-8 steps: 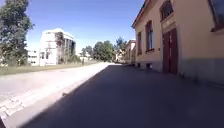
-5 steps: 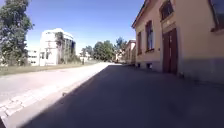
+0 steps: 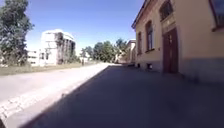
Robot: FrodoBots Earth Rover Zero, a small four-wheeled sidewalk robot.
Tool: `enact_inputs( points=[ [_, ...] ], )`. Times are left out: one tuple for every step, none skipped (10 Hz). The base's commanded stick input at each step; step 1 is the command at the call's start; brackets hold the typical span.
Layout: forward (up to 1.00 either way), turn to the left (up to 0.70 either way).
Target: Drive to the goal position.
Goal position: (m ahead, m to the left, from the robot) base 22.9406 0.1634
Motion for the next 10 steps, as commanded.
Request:
enact_inputs(
  points=[
    [0.44, 0.00],
    [0.42, 0.00],
    [0.45, 0.00],
    [0.45, 0.00],
    [0.45, 0.00],
    [0.45, 0.00],
    [0.45, 0.00],
    [0.45, 0.00],
    [0.45, 0.00],
    [0.45, 0.00]
  ],
)
